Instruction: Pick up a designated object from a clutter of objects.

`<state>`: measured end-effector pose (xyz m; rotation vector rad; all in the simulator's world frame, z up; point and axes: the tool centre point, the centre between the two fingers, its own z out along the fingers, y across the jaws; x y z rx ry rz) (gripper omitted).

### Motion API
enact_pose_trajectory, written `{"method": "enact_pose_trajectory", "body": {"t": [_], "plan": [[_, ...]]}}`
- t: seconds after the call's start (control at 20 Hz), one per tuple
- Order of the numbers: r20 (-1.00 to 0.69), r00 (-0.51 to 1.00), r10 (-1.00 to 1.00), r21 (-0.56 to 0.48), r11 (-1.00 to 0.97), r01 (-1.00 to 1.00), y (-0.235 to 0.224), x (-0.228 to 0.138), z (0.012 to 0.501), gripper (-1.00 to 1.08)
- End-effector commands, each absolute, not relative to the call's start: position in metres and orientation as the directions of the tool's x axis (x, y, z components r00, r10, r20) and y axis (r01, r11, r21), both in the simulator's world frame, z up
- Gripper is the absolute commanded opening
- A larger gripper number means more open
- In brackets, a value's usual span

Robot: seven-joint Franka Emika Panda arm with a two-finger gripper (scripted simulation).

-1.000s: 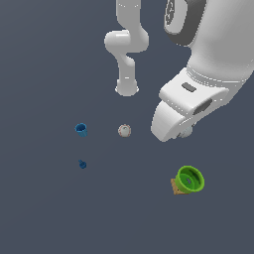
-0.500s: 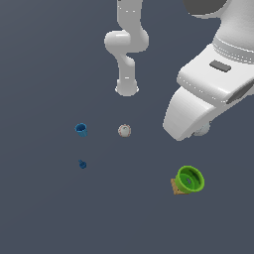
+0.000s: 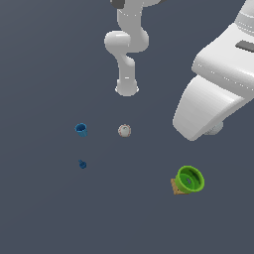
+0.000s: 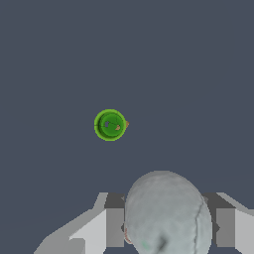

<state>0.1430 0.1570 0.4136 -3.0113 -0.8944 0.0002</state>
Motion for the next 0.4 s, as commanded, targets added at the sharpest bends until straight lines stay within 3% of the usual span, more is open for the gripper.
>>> {"method": "enact_pose_trajectory", "body": {"t": [0.0, 0.35], "plan": [[0.000, 0.838, 0.546, 0.000, -0.838, 0.546, 0.1580, 0.1451, 0.4170, -1.00], [0.000, 0.838, 0.546, 0.000, -0.838, 0.546, 0.1588, 0.1473, 0.4201, -1.00]]}}
